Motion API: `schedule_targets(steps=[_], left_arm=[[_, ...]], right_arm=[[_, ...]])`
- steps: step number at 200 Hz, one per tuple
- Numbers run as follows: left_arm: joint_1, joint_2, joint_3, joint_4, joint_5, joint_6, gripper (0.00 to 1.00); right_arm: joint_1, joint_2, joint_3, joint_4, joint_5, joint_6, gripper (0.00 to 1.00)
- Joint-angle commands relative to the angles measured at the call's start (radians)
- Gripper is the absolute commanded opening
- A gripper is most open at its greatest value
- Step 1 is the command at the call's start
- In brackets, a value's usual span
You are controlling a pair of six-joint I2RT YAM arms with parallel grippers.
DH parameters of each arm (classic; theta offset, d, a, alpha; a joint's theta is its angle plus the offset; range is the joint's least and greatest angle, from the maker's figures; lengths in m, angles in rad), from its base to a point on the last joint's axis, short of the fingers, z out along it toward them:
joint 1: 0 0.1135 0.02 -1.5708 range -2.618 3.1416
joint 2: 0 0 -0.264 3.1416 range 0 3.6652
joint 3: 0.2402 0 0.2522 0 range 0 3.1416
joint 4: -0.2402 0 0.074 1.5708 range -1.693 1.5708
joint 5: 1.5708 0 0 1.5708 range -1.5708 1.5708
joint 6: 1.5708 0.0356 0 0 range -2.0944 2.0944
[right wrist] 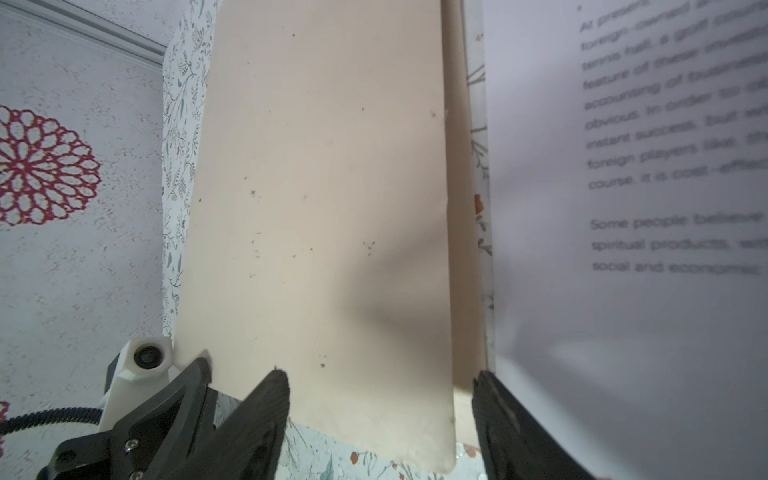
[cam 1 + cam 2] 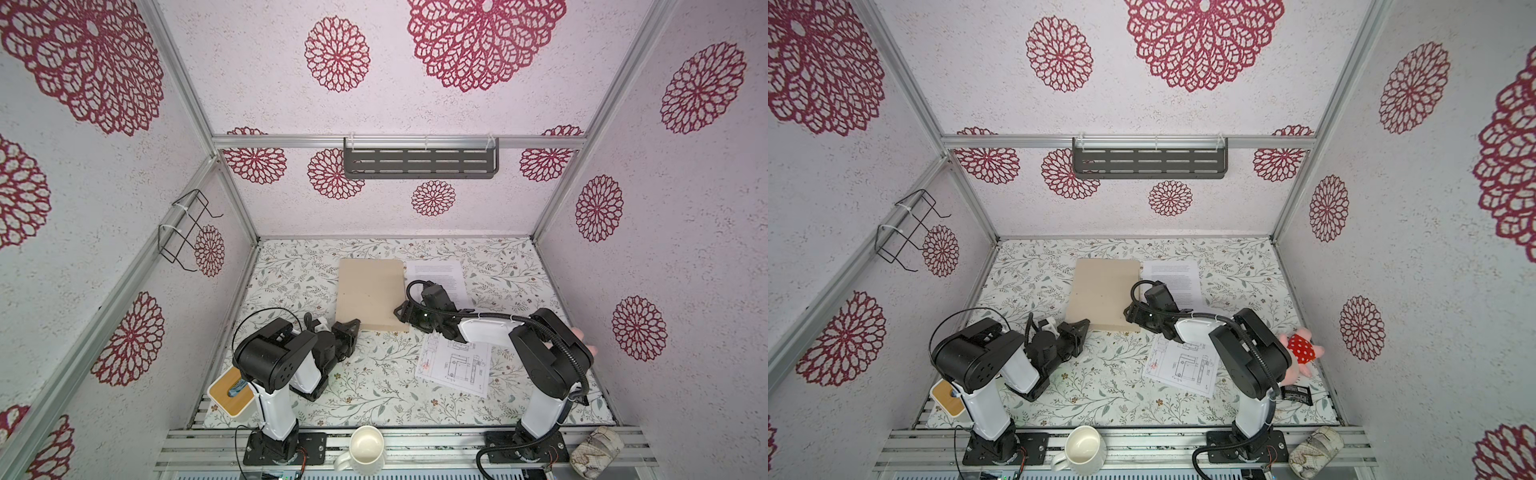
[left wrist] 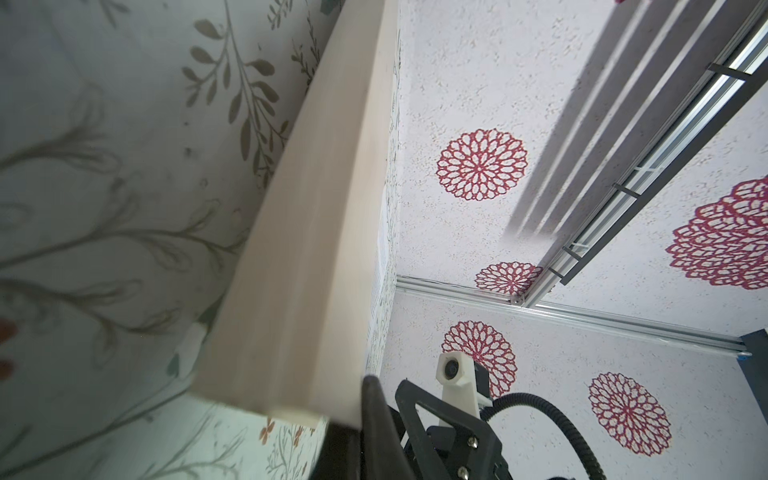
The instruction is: Put the files into the folder
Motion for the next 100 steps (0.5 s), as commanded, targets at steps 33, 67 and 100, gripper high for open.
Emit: schedule_targets(steps=[33,67,100], left_arm=[[-0.012,-0.028,0.000,0.032,-0.027,-0.011,0.00],[-0.013,-0.035,0.004,0.032,-0.022,-0.006,0.00],[-0.015,-0.028,0.002,0.032,-0.020,-0.011,0.00]], right_arm=[[-0.019,-0.028,-0.029,0.091,-0.047,0.060,0.71],[-0.021,-0.016,-0.034,0.115,-0.055,0.072,0.70],[-0.021,0.010,-0.025,0.151,-0.078,0.086,0.67]])
